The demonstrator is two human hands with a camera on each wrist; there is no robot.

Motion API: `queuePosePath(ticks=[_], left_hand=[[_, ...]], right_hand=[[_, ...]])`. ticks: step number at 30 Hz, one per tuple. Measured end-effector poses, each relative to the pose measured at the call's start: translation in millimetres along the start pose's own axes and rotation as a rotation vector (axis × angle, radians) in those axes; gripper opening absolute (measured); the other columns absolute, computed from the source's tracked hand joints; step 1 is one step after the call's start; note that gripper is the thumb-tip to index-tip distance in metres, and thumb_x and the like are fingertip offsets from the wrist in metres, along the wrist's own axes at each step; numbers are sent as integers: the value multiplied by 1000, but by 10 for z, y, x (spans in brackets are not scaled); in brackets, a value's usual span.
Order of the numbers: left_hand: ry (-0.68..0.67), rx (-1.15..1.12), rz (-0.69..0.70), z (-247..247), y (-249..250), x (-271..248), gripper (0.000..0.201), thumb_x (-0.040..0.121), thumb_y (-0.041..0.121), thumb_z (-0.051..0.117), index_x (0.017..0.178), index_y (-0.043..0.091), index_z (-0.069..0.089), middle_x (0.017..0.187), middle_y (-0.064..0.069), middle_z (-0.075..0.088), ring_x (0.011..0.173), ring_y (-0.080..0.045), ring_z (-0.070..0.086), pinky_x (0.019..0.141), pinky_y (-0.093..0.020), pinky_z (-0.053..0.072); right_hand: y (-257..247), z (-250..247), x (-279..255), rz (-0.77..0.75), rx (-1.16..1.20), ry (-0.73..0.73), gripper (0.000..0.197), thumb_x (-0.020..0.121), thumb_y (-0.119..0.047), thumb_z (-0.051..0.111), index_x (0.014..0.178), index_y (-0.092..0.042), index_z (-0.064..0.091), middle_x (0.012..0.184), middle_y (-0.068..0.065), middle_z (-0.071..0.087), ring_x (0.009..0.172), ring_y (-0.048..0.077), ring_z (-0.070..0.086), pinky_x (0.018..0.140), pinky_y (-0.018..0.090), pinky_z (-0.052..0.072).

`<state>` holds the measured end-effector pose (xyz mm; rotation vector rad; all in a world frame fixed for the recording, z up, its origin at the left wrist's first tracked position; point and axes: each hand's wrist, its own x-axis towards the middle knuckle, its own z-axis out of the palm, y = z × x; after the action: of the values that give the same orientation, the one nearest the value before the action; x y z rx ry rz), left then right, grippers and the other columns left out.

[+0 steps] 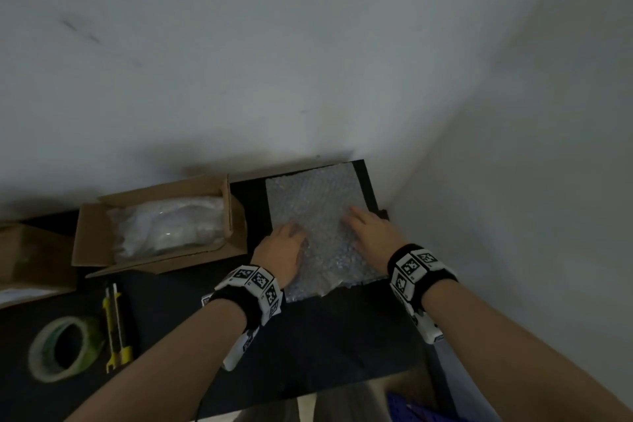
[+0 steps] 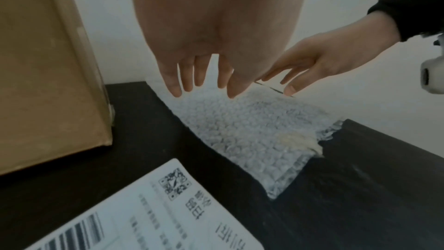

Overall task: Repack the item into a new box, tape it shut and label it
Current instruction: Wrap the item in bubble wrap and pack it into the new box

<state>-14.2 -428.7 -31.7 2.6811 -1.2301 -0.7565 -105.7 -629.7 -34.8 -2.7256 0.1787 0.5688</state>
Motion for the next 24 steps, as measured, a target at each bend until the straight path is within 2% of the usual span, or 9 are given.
queuePosePath(ticks=[3,7,10,13,18,21,24], left_hand=[[34,-10,-48,78,-55,104,49,99,25,35,146,17,26,156,-11,13,142,-26,19,111,-39,29],[-8,-13,-93,163,-84,143,55,97,26,40,148,18,20,157,-8,10,141,-25,20,110,-39,31],[50,-24,-116,190,-67,142,56,94,25,48,145,18,25,153,-7,21,136,-24,29,106,-38,35],[95,-42,-113,199,-57,130,49,94,24,49,140,17,35,144,-6,34,128,-22,37,101,-35,38],[157,8,-68,120,-31,76,31,95,22,44,124,18,53,130,-3,50,119,-20,45,97,-32,35],[211,-41,-50,-23,-8,32,24,93,21,48,114,17,58,118,-2,56,109,-18,50,89,-28,40],[274,-99,-36,-249,52,-26,19,92,19,50,108,16,61,106,-2,60,98,-16,54,78,-23,40]], right_hand=[[52,16,111,-27,2,1,57,97,-15,41,149,-16,18,158,4,9,142,22,18,111,38,23],[80,77,151,-20,29,-9,59,96,-19,44,149,-15,18,157,7,12,142,23,18,112,39,22],[95,87,149,-23,33,39,59,94,-20,49,147,-15,24,154,5,22,137,23,27,110,36,24],[92,89,146,-29,32,85,52,93,-20,51,142,-15,35,146,6,35,128,24,37,105,35,28],[115,45,107,-13,38,123,28,91,-14,51,118,-11,59,121,9,57,111,26,53,98,35,34],[137,-95,34,18,92,202,20,89,-6,52,105,-8,62,106,10,63,99,27,58,91,35,42],[123,-318,-89,39,161,269,15,91,-9,52,102,-7,62,102,8,63,93,23,59,87,30,44]])
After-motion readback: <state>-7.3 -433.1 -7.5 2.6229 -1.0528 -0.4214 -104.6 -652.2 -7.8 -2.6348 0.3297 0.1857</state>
